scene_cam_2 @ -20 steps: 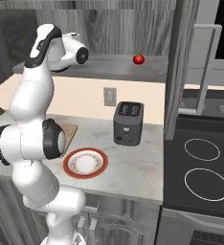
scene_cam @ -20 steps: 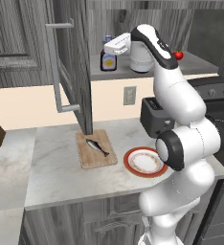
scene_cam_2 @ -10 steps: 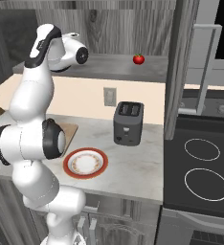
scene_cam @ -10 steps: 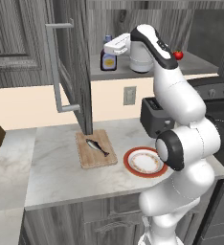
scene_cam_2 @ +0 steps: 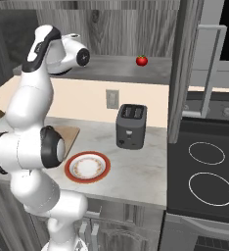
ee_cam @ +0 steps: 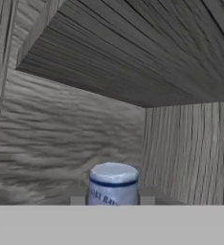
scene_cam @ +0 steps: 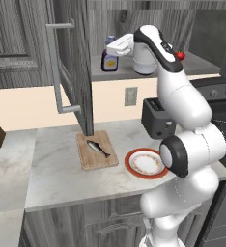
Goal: Pick the fish from the plate and place it on the cutting board. Then pick the condiment bottle from the cabinet and place it next to the cutting board.
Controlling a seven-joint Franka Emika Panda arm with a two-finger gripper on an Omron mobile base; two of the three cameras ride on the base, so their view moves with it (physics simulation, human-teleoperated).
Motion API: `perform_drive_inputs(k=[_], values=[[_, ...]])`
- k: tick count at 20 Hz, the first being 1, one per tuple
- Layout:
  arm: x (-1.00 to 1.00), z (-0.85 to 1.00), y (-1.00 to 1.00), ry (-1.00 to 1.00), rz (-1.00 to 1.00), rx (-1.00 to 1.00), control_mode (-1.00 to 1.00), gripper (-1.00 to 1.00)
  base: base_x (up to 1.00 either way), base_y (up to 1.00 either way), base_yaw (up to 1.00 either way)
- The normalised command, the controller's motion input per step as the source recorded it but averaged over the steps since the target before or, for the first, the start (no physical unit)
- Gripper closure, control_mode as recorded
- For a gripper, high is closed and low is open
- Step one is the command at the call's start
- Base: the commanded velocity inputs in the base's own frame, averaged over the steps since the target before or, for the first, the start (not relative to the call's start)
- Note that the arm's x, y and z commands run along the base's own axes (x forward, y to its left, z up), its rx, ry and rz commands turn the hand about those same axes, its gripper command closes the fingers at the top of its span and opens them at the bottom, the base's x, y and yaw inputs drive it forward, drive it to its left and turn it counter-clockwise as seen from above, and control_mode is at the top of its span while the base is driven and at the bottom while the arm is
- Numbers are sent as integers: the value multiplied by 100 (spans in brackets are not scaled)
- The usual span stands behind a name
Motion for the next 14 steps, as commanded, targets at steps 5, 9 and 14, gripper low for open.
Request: perform_drive_inputs(k=[5,9,14], values=[[-28,0,0,0,0,0,-100,100,0,0,0],[-35,0,0,0,0,-3,-100,100,0,0,0],[-34,0,0,0,0,-6,-100,100,0,0,0]])
